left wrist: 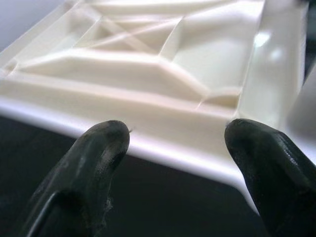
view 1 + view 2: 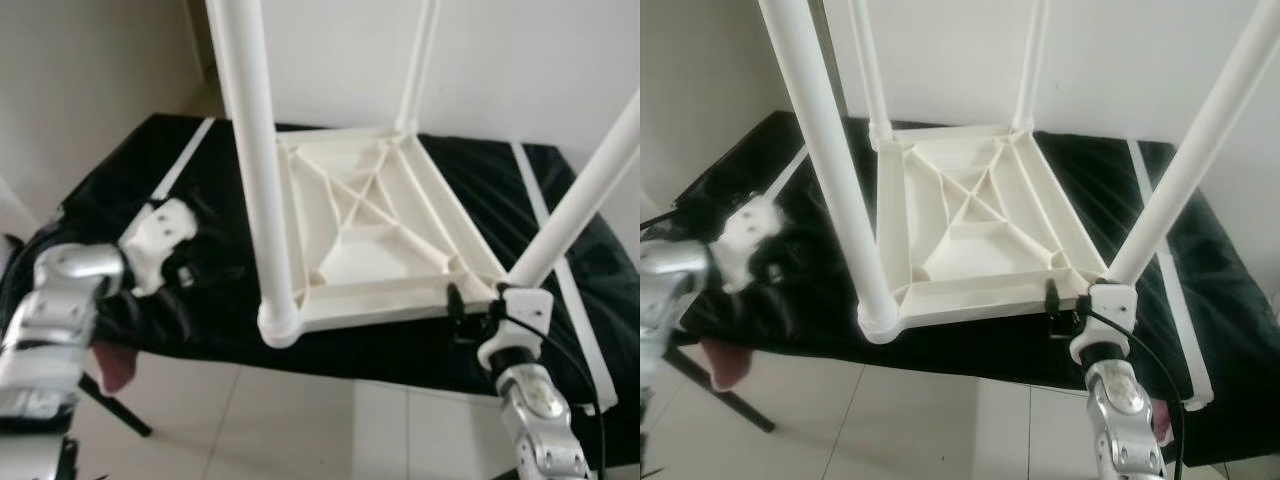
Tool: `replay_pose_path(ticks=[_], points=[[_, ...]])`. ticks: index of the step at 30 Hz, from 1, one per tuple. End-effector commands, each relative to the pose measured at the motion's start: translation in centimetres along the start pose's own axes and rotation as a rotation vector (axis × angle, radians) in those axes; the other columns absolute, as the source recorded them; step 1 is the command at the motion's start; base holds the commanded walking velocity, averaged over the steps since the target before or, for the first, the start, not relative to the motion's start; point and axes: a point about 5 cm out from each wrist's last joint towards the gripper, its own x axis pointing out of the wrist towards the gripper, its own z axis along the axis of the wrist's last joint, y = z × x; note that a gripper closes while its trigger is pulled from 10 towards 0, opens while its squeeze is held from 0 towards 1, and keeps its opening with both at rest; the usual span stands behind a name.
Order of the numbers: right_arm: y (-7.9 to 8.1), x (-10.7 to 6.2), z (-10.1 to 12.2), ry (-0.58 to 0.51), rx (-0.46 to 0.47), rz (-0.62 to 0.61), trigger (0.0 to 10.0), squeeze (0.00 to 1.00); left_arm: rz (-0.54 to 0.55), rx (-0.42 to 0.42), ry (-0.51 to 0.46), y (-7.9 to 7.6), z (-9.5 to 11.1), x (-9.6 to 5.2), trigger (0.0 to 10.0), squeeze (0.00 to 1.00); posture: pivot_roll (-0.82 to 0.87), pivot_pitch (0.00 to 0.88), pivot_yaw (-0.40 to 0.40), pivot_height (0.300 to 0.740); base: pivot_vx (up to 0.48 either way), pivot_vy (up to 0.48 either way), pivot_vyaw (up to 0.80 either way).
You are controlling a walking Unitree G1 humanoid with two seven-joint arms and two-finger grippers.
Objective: Building children table
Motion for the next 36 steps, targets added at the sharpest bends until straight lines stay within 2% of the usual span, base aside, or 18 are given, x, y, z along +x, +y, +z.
replay_pose_path(ticks=[1, 2, 3, 5, 6, 8, 9, 10, 11, 13, 16, 21, 26, 29, 30, 33, 36], points=[[0.3, -0.6, -0.3, 0.018, 0.012, -0.023, 10.0, 0.00, 0.298, -0.021, -0.065, 1.5, 0.4, 1.4, 10.0, 0.00, -0.01, 0.028, 0.008, 0.740, 0.000, 0.000, 0.00], [0.4, -0.9, -0.4, 0.027, 0.015, -0.033, 10.0, 0.00, 0.313, -0.032, -0.094, 1.5, 0.7, 2.1, 10.0, 0.00, -0.02, 0.028, 0.008, 0.740, 0.000, 0.000, 0.00], [0.4, -0.9, -0.4, 0.027, 0.015, -0.033, 10.0, 0.00, 0.313, -0.032, -0.094, 1.5, 0.7, 2.1, 10.0, 0.00, -0.02, 0.028, 0.008, 0.740, 0.000, 0.000, 0.00], [0.6, -1.4, -0.6, 0.036, 0.017, -0.045, 10.0, 0.00, 0.322, -0.098, -0.141, 1.4, 1.0, 3.4, 10.0, 0.00, -0.03, 0.029, 0.011, 0.740, 0.000, 0.000, 0.00], [0.7, -1.6, -0.8, 0.048, 0.017, -0.056, 10.0, 0.00, 0.324, -0.097, -0.159, 1.2, 1.1, 4.0, 10.0, 0.00, -0.03, 0.029, 0.014, 0.740, 0.000, 0.000, 0.00], [0.7, -1.6, -0.8, 0.048, 0.017, -0.056, 10.0, 0.00, 0.324, -0.097, -0.159, 1.2, 1.1, 4.0, 10.0, 0.00, -0.03, 0.029, 0.014, 0.740, 0.000, 0.000, 0.00], [0.7, -1.9, -0.9, 0.053, 0.015, -0.064, 10.0, 0.00, 0.318, -0.102, -0.172, 1.1, 1.2, 4.5, 10.0, 0.00, -0.04, 0.030, 0.013, 0.740, 0.000, 0.000, 0.00], [0.8, -2.2, -1.1, 0.069, 0.018, -0.083, 10.0, 0.00, 0.293, -0.105, -0.181, 0.6, 1.3, 5.3, 10.0, 0.00, -0.05, 0.031, 0.018, 0.740, 0.000, 0.000, 0.00], [0.8, -2.2, -1.1, 0.069, 0.018, -0.083, 10.0, 0.00, 0.293, -0.105, -0.181, 0.6, 1.3, 5.3, 10.0, 0.00, -0.05, 0.031, 0.018, 0.740, 0.000, 0.000, 0.00], [0.9, -2.7, -1.5, 0.095, 0.038, -0.110, 10.0, 0.00, 0.230, -0.134, -0.205, -0.4, 1.5, 6.7, 10.0, 0.00, -0.06, 0.030, 0.022, 0.740, 0.000, 0.000, 0.00], [0.6, -3.0, -1.9, 0.120, 0.054, -0.173, 10.0, 0.00, 0.165, -0.123, -0.255, -1.6, 2.3, 8.1, 10.0, 0.00, -0.07, 0.025, 0.030, 0.740, 0.000, 0.000, 0.00], [0.1, -3.3, -2.1, 0.134, 0.031, -0.245, 10.0, 0.00, 0.124, -0.133, -0.279, -2.5, 2.4, 9.1, 10.0, 0.00, -0.08, 0.015, 0.029, 0.740, 0.000, 0.000, 0.00], [-0.5, -3.1, -2.6, 0.163, 0.015, -0.313, 10.0, 0.00, 0.061, -0.158, -0.307, -4.0, 2.5, 10.1, 10.0, 0.00, -0.07, 0.002, 0.026, 0.740, 0.000, 0.000, 0.00], [-0.9, -2.4, -2.7, 0.170, 0.010, -0.332, 10.0, 0.00, 0.010, -0.166, -0.313, -5.4, 2.4, 10.7, 10.0, 0.00, -0.07, 0.000, 0.025, 0.740, 0.000, 0.000, 0.00], [-0.9, -2.4, -2.7, 0.170, 0.010, -0.332, 10.0, 0.00, 0.010, -0.166, -0.313, -5.4, 2.4, 10.7, 10.0, 0.00, -0.07, 0.000, 0.025, 0.740, 0.000, 0.000, 0.00], [-1.4, -1.1, -2.5, 0.159, 0.001, -0.352, 10.0, 0.00, -0.029, -0.171, -0.307, -6.9, 2.2, 11.4, 10.0, 0.00, -0.06, 0.000, 0.022, 0.740, 0.000, 0.000, 0.00], [-1.6, -0.6, -2.4, 0.155, -0.002, -0.358, 10.0, 0.00, -0.031, -0.181, -0.307, -7.3, 2.1, 11.7, 10.0, 0.00, -0.06, 0.000, 0.022, 0.740, 0.000, 0.000, 0.00]])
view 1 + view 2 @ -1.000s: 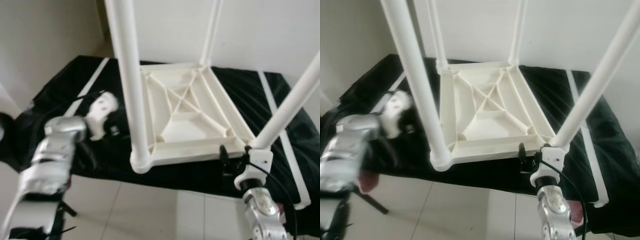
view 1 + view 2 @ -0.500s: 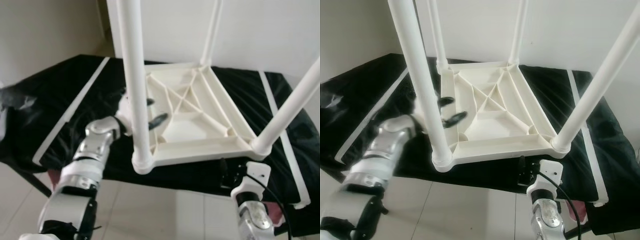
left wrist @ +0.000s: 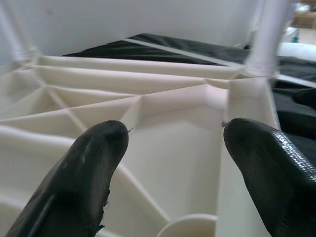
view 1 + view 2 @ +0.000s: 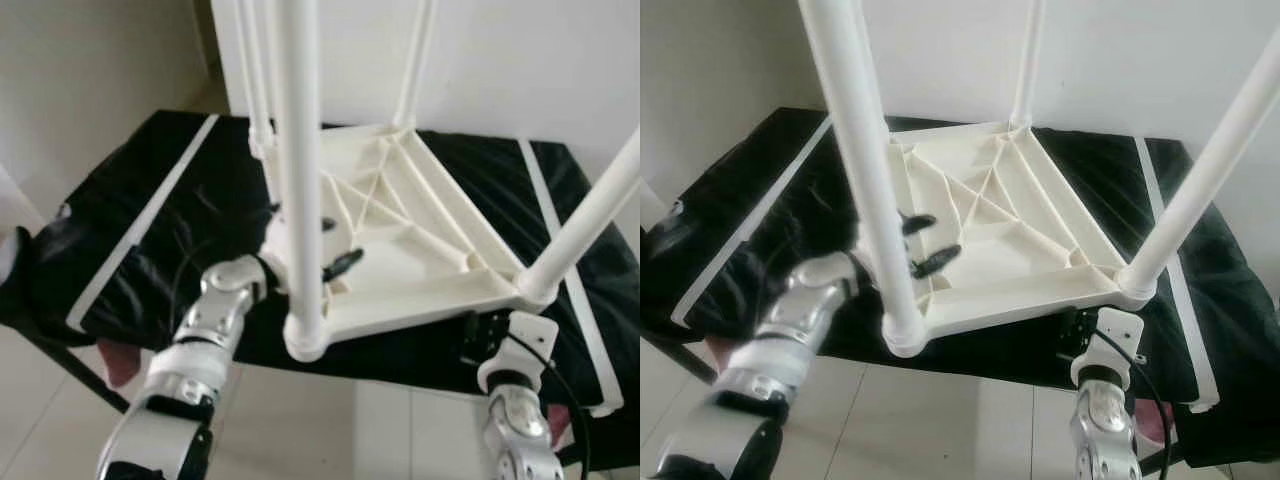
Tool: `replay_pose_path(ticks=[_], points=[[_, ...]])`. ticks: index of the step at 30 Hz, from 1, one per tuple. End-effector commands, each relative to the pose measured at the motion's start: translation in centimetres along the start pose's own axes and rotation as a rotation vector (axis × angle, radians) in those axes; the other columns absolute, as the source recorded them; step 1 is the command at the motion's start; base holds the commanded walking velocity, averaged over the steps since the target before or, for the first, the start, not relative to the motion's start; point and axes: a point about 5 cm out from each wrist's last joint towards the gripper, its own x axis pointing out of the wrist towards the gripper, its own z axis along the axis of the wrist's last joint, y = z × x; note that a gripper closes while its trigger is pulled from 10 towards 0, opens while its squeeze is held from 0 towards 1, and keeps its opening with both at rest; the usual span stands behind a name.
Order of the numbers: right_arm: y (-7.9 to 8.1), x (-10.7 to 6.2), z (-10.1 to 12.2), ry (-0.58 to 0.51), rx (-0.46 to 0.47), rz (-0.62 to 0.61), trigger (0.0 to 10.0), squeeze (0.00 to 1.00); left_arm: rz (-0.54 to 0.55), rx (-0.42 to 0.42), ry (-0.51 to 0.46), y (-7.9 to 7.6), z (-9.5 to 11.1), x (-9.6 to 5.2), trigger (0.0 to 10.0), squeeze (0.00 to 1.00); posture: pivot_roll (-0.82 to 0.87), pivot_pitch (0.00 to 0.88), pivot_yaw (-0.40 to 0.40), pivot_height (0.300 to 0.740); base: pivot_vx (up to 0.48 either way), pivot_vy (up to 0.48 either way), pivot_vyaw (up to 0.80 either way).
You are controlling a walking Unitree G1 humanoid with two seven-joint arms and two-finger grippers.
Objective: Building children table
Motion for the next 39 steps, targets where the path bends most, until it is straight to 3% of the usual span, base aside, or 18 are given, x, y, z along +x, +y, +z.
replay_pose_path(ticks=[1, 4, 5, 8, 11, 15, 20, 24, 31, 34, 35, 37, 38, 39], points=[[-0.1, 0.6, -0.2, 0.011, -0.011, -0.010, 10.0, 0.00, -0.080, -0.012, 0.008, -1.2, -0.2, 0.3, 10.0, 0.00, -0.06, 0.000, 0.021, 0.740, 0.000, 0.000, 0.00], [-0.2, 1.2, -0.1, 0.011, -0.016, -0.017, 10.0, 0.00, -0.089, -0.018, -0.003, -1.8, -0.2, 0.6, 10.0, 0.00, -0.05, 0.000, 0.022, 0.740, 0.000, 0.000, 0.00], [-0.3, 2.5, 0.1, 0.011, -0.021, -0.023, 10.0, 0.00, -0.095, -0.049, -0.034, -2.9, 0.0, 1.2, 10.0, 0.00, -0.05, 0.000, 0.023, 0.740, 0.000, 0.000, 0.00], [-0.3, 2.9, 0.1, 0.010, -0.027, -0.019, 10.0, 0.00, -0.096, -0.050, -0.043, -3.3, 0.2, 1.4, 10.0, 0.00, -0.05, 0.000, 0.024, 0.740, 0.000, 0.000, 0.00], [-0.4, 4.9, 0.2, 0.028, -0.026, 0.011, 10.0, 0.00, -0.112, -0.102, -0.086, -4.8, 0.8, 2.7, 10.0, 0.00, -0.04, 0.003, 0.026, 0.740, 0.000, 0.000, 0.00], [-0.5, 6.2, 0.4, 0.029, -0.034, 0.006, 10.0, 0.00, -0.142, -0.114, -0.102, -5.8, 1.2, 3.7, 10.0, 0.00, -0.04, 0.005, 0.026, 0.740, 0.000, 0.000, 0.00], [-0.8, 7.3, 0.9, 0.021, -0.048, -0.015, 10.0, 0.00, -0.159, -0.117, -0.136, -7.1, 2.4, 5.1, 10.0, 0.00, -0.04, 0.007, 0.026, 0.740, 0.000, 0.000, 0.00], [-1.2, 7.3, 0.9, 0.014, -0.049, -0.027, 10.0, 0.00, -0.153, -0.119, -0.141, -7.3, 2.7, 5.3, 10.0, 0.00, -0.04, 0.010, 0.024, 0.740, 0.000, 0.000, 0.00], [-2.1, 6.7, 0.5, -0.004, -0.057, -0.036, 10.0, 0.00, -0.118, -0.110, -0.125, -6.5, 2.2, 4.5, 10.0, 0.00, -0.04, 0.012, 0.025, 0.740, 0.000, 0.000, 0.00], [-4.0, 5.1, 0.1, -0.024, -0.071, -0.058, 10.0, 0.00, -0.085, -0.005, 0.015, -3.8, -0.2, 1.4, 10.0, 0.00, -0.04, 0.024, 0.028, 0.740, 0.000, 0.000, 0.00], [-4.0, 5.1, 0.1, -0.024, -0.071, -0.058, 10.0, 0.00, -0.085, -0.005, 0.015, -3.8, -0.2, 1.4, 10.0, 0.00, -0.04, 0.024, 0.028, 0.740, 0.000, 0.000, 0.00], [-4.7, 4.2, 0.1, -0.034, -0.072, -0.064, 10.0, 0.00, -0.120, 0.066, 0.130, -2.4, -1.7, -1.0, 10.0, 0.00, -0.04, 0.027, 0.033, 0.740, 0.000, 0.000, 0.00], [-4.7, 4.2, 0.1, -0.034, -0.072, -0.064, 10.0, 0.00, -0.120, 0.066, 0.130, -2.4, -1.7, -1.0, 10.0, 0.00, -0.04, 0.027, 0.033, 0.740, 0.000, 0.000, 0.00], [-4.7, 3.7, 0.2, -0.044, -0.071, -0.060, 10.0, 0.00, -0.131, 0.088, 0.199, -1.5, -2.4, -2.5, 10.0, 0.00, -0.04, 0.029, 0.036, 0.740, 0.000, 0.000, 0.00]])
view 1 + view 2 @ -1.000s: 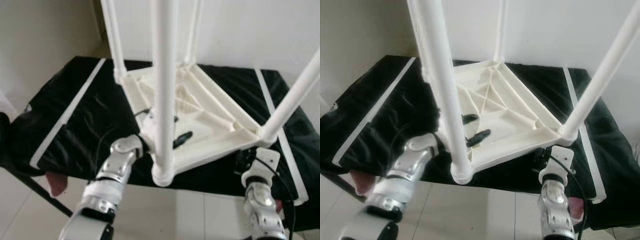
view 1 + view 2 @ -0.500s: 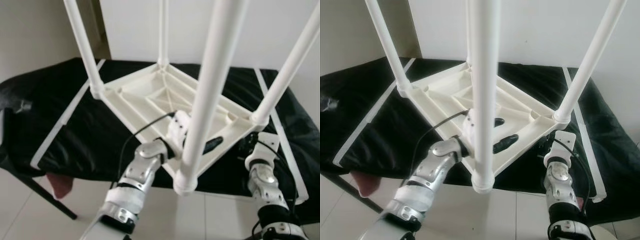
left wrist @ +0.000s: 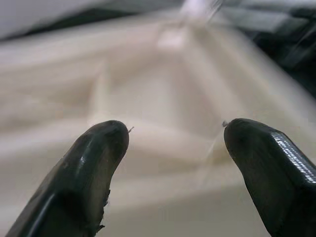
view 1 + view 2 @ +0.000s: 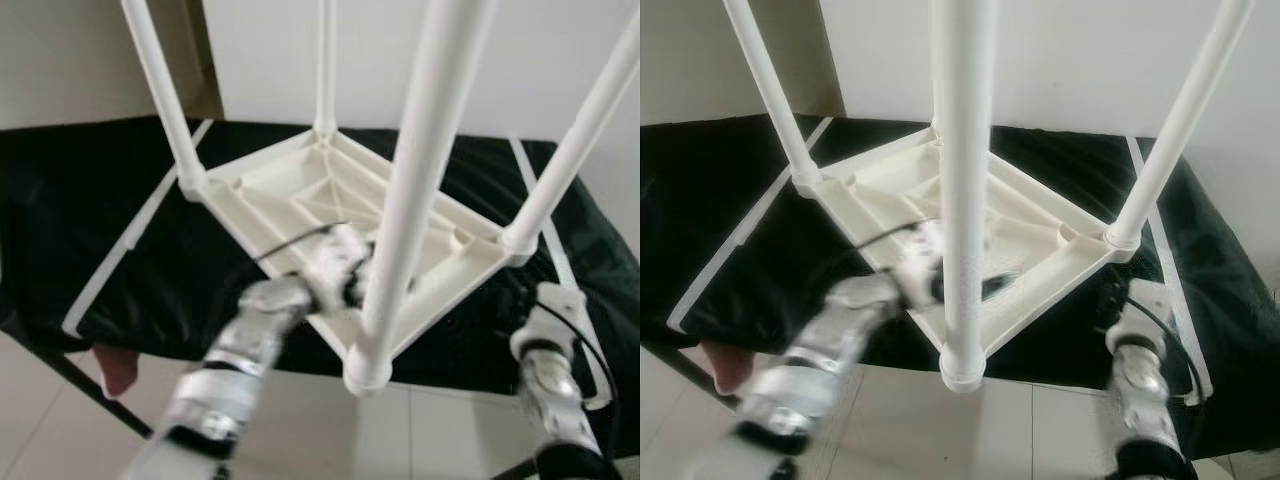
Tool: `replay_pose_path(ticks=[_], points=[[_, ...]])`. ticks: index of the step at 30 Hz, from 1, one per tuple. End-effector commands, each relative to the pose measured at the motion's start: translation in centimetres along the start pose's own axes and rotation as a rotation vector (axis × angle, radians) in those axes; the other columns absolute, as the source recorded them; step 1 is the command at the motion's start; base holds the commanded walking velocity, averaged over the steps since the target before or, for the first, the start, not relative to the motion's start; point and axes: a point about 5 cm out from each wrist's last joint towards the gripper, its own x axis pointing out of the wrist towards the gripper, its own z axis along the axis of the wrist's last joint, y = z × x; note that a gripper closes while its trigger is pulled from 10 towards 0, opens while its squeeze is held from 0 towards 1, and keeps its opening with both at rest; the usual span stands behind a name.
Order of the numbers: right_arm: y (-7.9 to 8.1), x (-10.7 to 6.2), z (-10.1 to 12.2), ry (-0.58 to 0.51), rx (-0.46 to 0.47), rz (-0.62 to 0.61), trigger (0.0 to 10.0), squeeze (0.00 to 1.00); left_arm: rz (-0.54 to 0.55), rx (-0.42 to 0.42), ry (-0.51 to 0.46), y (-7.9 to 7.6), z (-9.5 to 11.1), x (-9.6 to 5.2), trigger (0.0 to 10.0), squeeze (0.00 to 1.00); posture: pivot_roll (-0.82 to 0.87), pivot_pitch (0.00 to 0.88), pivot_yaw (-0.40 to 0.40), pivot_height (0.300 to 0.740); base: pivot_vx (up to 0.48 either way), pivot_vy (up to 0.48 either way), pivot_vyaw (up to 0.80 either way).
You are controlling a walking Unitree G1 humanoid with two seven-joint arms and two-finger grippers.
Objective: Building children table
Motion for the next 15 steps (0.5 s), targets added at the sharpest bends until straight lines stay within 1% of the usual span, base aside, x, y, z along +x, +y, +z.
replay_pose_path(ticks=[1, 2, 3, 4, 5, 7, 9, 11, 13, 14, 15], points=[[0.3, -0.2, 0.3, -0.009, 0.011, 0.013, 10.0, 0.00, -0.112, 0.027, 0.030, -0.6, -0.4, -0.1, 10.0, 0.00, -0.04, 0.029, 0.036, 0.740, 0.000, 0.000, 0.00], [0.3, -0.3, 0.4, -0.011, 0.012, 0.015, 10.0, 0.00, -0.101, 0.032, 0.047, -0.2, -0.6, -0.5, 10.0, 0.00, -0.04, 0.029, 0.037, 0.740, 0.000, 0.000, 0.00], [0.3, -0.3, 0.4, -0.011, 0.012, 0.015, 10.0, 0.00, -0.101, 0.032, 0.047, -0.2, -0.6, -0.5, 10.0, 0.00, -0.04, 0.029, 0.037, 0.740, 0.000, 0.000, 0.00], [0.5, -0.6, 0.4, -0.013, 0.016, 0.020, 10.0, 0.00, -0.093, 0.032, 0.064, 0.2, -0.9, -1.0, 10.0, 0.00, -0.04, 0.033, 0.041, 0.740, 0.000, 0.000, 0.00], [0.5, -0.6, 0.4, -0.013, 0.016, 0.020, 10.0, 0.00, -0.093, 0.032, 0.064, 0.2, -0.9, -1.0, 10.0, 0.00, -0.04, 0.033, 0.041, 0.740, 0.000, 0.000, 0.00], [1.3, -1.0, 0.5, -0.012, 0.034, 0.038, 10.0, 0.00, -0.087, 0.054, 0.107, 1.1, -1.4, -2.1, 10.0, 0.00, -0.04, 0.035, 0.038, 0.740, 0.000, 0.000, 0.00], [1.9, -1.2, 0.7, -0.009, 0.048, 0.047, 10.0, 0.00, -0.096, 0.075, 0.145, 1.7, -1.7, -2.8, 10.0, 0.00, -0.04, 0.036, 0.037, 0.740, 0.000, 0.000, 0.00], [2.1, -1.3, 0.8, -0.007, 0.053, 0.048, 10.0, 0.00, -0.102, 0.086, 0.160, 1.8, -1.9, -3.0, 10.0, 0.00, -0.04, 0.036, 0.037, 0.740, 0.000, 0.000, 0.00], [2.8, -1.2, 1.1, -0.010, 0.065, 0.063, 10.0, 0.00, -0.127, 0.105, 0.213, 1.9, -2.3, -3.4, 10.0, 0.00, -0.04, 0.038, 0.036, 0.740, 0.000, 0.000, 0.00], [3.1, -1.1, 1.2, -0.010, 0.068, 0.072, 10.0, 0.00, -0.134, 0.136, 0.237, 1.9, -2.5, -3.5, 10.0, 0.00, -0.04, 0.038, 0.037, 0.740, 0.000, 0.000, 0.00], [3.1, -1.1, 1.2, -0.010, 0.068, 0.072, 10.0, 0.00, -0.134, 0.136, 0.237, 1.9, -2.5, -3.5, 10.0, 0.00, -0.04, 0.038, 0.037, 0.740, 0.000, 0.000, 0.00]])
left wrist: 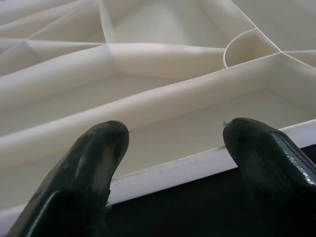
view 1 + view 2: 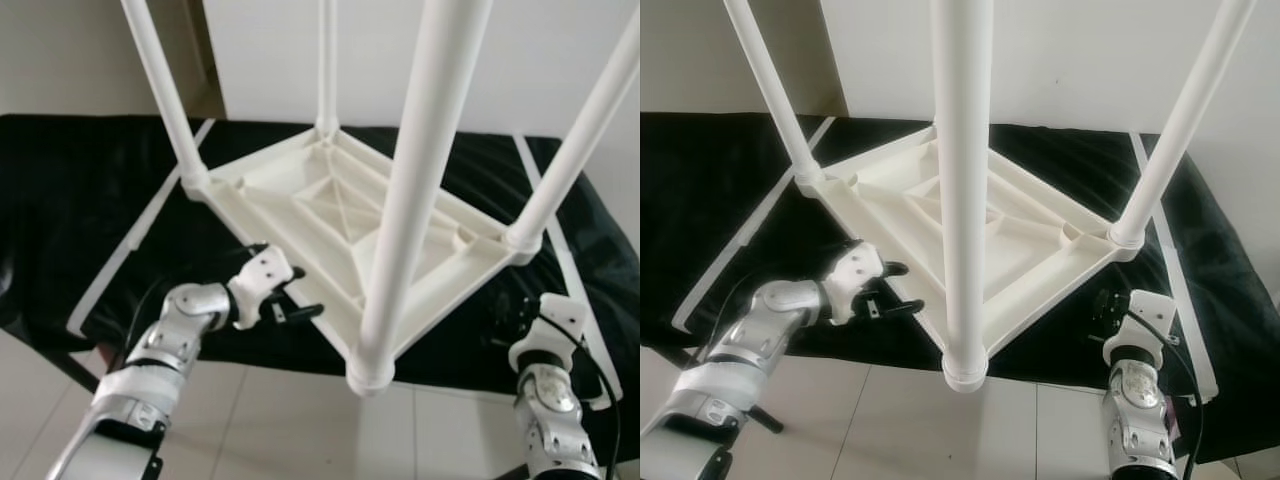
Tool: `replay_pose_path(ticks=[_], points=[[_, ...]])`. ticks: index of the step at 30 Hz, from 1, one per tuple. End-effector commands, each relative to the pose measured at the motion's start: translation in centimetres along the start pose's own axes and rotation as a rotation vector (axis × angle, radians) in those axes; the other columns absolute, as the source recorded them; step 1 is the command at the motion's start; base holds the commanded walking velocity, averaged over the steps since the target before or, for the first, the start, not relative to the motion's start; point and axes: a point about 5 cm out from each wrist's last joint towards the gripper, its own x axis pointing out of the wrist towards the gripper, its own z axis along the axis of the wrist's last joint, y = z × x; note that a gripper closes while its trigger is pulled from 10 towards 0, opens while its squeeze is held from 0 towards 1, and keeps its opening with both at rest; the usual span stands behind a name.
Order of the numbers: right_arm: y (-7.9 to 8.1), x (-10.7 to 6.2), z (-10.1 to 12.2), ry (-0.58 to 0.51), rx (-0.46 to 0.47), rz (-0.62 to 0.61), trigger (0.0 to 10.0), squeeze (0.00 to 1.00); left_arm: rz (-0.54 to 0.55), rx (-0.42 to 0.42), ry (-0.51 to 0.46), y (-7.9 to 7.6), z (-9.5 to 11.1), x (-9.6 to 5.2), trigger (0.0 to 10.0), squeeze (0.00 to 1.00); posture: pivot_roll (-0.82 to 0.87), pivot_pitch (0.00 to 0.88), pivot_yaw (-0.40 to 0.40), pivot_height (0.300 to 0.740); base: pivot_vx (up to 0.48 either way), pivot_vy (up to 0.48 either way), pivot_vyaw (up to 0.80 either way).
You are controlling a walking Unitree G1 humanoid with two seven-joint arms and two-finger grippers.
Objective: Building children table
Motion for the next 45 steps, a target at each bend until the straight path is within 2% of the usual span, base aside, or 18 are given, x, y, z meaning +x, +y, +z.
replay_pose_path(ticks=[1, 4, 5, 10, 14, 16, 21, 24, 31, 34, 36, 41, 42, 43, 45], points=[[0.8, 0.2, 0.2, 0.006, 0.009, 0.016, 10.0, 0.00, -0.056, 0.029, 0.086, -0.5, -1.1, -0.1, 10.0, 0.00, -0.04, 0.038, 0.037, 0.740, 0.000, 0.000, 0.00], [1.0, 0.5, 0.2, 0.005, 0.005, 0.025, 10.0, 0.00, -0.086, 0.000, 0.052, -1.1, -0.6, 0.1, 10.0, 0.00, -0.04, 0.040, 0.039, 0.740, 0.000, 0.000, 0.00], [1.2, 0.8, 0.4, 0.002, 0.000, 0.035, 10.0, 0.00, -0.113, -0.029, 0.000, -1.7, 0.1, 0.4, 10.0, 0.00, -0.04, 0.041, 0.040, 0.740, 0.000, 0.000, 0.00], [1.4, 1.3, 0.6, 0.007, 0.002, 0.043, 10.0, 0.00, -0.159, -0.059, -0.062, -2.8, 1.1, 0.7, 10.0, 0.00, -0.04, 0.043, 0.040, 0.740, 0.000, 0.000, 0.00], [1.7, 2.3, 0.9, 0.010, 0.002, 0.053, 10.0, 0.00, -0.236, -0.122, -0.169, -5.2, 3.1, 1.2, 10.0, 0.00, -0.03, 0.045, 0.032, 0.740, 0.000, 0.000, 0.00], [1.8, 2.6, 1.0, 0.013, 0.002, 0.057, 10.0, 0.00, -0.265, -0.134, -0.191, -6.0, 3.6, 1.2, 10.0, 0.00, -0.03, 0.045, 0.028, 0.740, 0.000, 0.000, 0.00], [2.5, 3.5, 1.0, 0.026, 0.006, 0.095, 10.0, 0.00, -0.273, -0.174, -0.255, -7.2, 5.0, 1.8, 10.0, 0.00, -0.02, 0.044, 0.022, 0.740, 0.000, 0.000, 0.00], [3.2, 4.5, 1.2, 0.029, 0.000, 0.106, 10.0, 0.00, -0.284, -0.197, -0.302, -8.1, 6.3, 2.5, 10.0, 0.00, -0.02, 0.045, 0.023, 0.740, 0.000, 0.000, 0.00], [4.3, 5.7, 1.5, 0.036, 0.001, 0.123, 10.0, 0.00, -0.295, -0.227, -0.354, -9.0, 8.2, 3.8, 10.0, 0.00, -0.02, 0.041, 0.025, 0.740, 0.000, 0.000, 0.00], [4.4, 5.9, 1.5, 0.027, -0.005, 0.118, 10.0, 0.00, -0.260, -0.217, -0.371, -9.3, 8.9, 4.4, 10.0, 0.00, -0.02, 0.040, 0.022, 0.740, 0.000, 0.000, 0.00], [3.9, 5.8, 1.5, 0.019, 0.000, 0.108, 10.0, 0.00, -0.201, -0.204, -0.370, -8.8, 8.9, 4.6, 10.0, 0.00, -0.01, 0.039, 0.018, 0.740, 0.000, 0.000, 0.00], [2.8, 5.2, 1.3, -0.004, -0.002, 0.091, 10.0, 0.00, -0.116, -0.200, -0.358, -7.3, 8.5, 4.0, 10.0, 0.00, -0.01, 0.041, 0.013, 0.740, 0.000, 0.000, 0.00], [2.1, 4.7, 1.2, -0.017, -0.009, 0.088, 10.0, 0.00, -0.083, -0.184, -0.341, -6.4, 8.0, 3.5, 10.0, 0.00, -0.01, 0.043, 0.013, 0.740, 0.000, 0.000, 0.00], [2.1, 4.7, 1.2, -0.017, -0.009, 0.088, 10.0, 0.00, -0.083, -0.184, -0.341, -6.4, 8.0, 3.5, 10.0, 0.00, -0.01, 0.043, 0.013, 0.740, 0.000, 0.000, 0.00], [0.6, 3.6, 1.0, -0.042, -0.039, 0.084, 10.0, 0.00, -0.051, -0.159, -0.292, -5.0, 6.9, 2.5, 10.0, 0.00, -0.02, 0.048, 0.015, 0.740, 0.000, 0.000, 0.00]])
